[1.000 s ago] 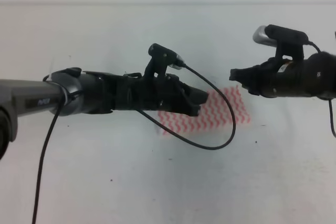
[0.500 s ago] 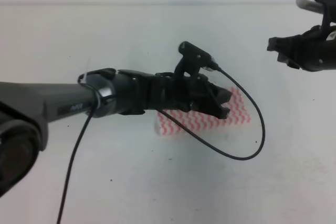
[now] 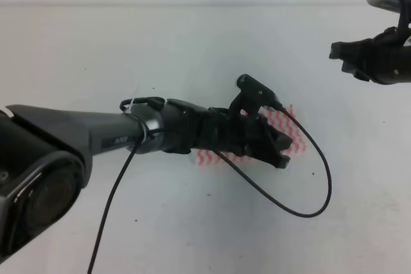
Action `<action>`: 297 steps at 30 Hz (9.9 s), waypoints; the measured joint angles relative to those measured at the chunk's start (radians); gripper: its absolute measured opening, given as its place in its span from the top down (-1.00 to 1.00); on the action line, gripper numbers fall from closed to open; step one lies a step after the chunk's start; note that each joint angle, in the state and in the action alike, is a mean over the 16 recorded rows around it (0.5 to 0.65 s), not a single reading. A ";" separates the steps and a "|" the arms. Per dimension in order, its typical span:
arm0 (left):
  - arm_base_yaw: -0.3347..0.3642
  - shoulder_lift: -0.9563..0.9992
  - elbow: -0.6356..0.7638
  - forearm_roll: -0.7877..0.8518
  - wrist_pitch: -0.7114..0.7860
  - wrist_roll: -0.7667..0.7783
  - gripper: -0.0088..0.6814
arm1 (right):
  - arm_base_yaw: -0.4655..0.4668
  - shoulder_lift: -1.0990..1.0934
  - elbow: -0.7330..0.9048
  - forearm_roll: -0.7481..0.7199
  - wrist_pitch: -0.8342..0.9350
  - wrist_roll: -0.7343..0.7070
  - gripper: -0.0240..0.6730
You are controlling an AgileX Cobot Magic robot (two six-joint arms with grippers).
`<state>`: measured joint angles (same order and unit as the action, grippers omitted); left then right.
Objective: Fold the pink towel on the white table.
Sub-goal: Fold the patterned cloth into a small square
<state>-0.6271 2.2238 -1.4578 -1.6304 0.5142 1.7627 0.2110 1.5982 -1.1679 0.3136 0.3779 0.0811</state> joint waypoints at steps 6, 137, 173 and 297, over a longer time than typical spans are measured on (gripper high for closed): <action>-0.004 0.003 -0.001 0.154 0.013 -0.113 0.99 | 0.000 0.000 0.000 0.003 -0.002 0.000 0.98; 0.234 -0.203 0.011 0.931 0.261 -0.809 0.99 | 0.138 0.043 0.000 0.060 0.264 0.063 0.58; 0.297 -0.155 0.012 0.797 0.293 -0.668 0.99 | 0.138 0.333 -0.111 0.056 0.258 0.107 0.04; 0.346 -0.114 0.010 0.617 0.349 -0.410 0.99 | 0.198 0.338 -0.191 0.185 0.222 -0.056 0.98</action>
<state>-0.2813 2.1094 -1.4480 -1.0131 0.8637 1.3525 0.4094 1.9367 -1.3587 0.4990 0.5996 0.0255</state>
